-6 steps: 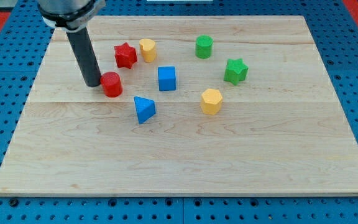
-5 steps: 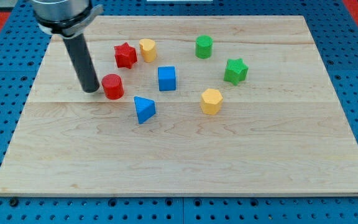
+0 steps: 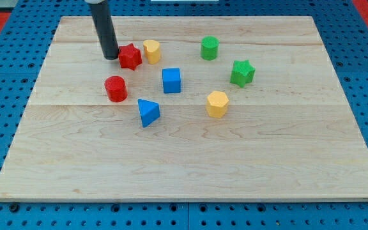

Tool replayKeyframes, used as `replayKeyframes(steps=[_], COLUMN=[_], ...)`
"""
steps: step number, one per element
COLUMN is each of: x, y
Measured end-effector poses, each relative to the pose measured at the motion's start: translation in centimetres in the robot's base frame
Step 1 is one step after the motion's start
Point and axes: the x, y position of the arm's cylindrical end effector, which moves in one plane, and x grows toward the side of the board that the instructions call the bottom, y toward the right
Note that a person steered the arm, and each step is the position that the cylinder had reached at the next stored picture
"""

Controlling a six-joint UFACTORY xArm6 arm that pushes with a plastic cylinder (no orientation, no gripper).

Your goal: Move the red star into blue cube

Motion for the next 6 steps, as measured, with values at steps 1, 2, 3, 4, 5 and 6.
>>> replayKeyframes(steps=[1,2,3,4,5,6], x=[-0.1,2.8,-1.6,-2.5,-2.3,-4.2], y=[3.5,5.8,3.9,7.7,13.8,15.0])
